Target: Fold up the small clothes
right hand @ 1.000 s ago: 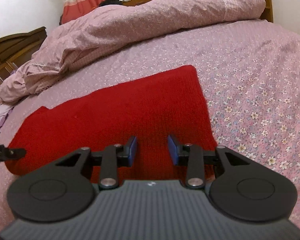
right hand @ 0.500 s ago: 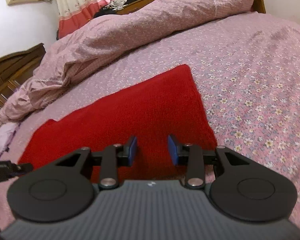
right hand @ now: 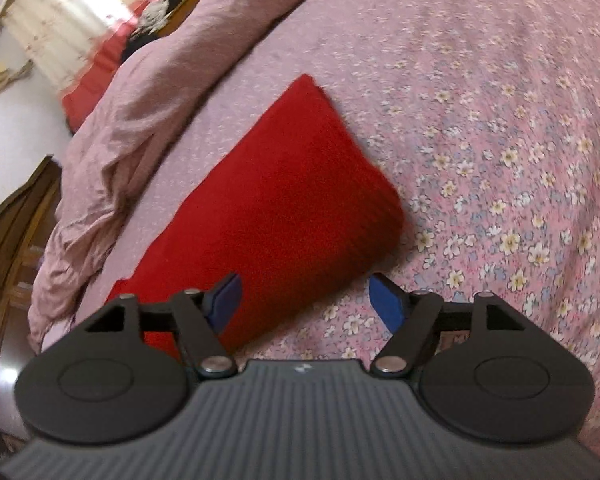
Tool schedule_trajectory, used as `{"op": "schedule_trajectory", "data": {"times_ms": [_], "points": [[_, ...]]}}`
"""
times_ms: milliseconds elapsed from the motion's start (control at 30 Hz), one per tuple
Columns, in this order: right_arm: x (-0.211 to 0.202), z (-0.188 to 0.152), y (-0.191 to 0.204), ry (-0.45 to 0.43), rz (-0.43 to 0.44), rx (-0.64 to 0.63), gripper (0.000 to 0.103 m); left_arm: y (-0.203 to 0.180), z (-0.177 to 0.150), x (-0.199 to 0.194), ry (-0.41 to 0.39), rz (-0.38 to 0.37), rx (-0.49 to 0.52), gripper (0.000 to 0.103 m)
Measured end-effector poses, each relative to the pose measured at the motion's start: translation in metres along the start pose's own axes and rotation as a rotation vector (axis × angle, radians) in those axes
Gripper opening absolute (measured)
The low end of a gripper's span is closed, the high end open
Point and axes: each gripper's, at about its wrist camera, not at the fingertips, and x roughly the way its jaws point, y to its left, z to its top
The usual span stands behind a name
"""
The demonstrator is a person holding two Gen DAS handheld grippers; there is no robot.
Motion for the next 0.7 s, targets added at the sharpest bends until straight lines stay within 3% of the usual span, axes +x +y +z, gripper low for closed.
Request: {"op": "schedule_trajectory", "data": {"times_ms": [300, 700], "points": [[0.011, 0.002, -0.013, -0.094, -0.006, 0.118, 0.072, 0.008, -0.003, 0.010, 0.042, 0.005, -0.038, 0.071], [0.017, -0.010, -0.016, -0.147, 0.032, 0.116, 0.074, 0.013, -0.004, 0.018, 0.069, 0.008, -0.050, 0.072]]}}
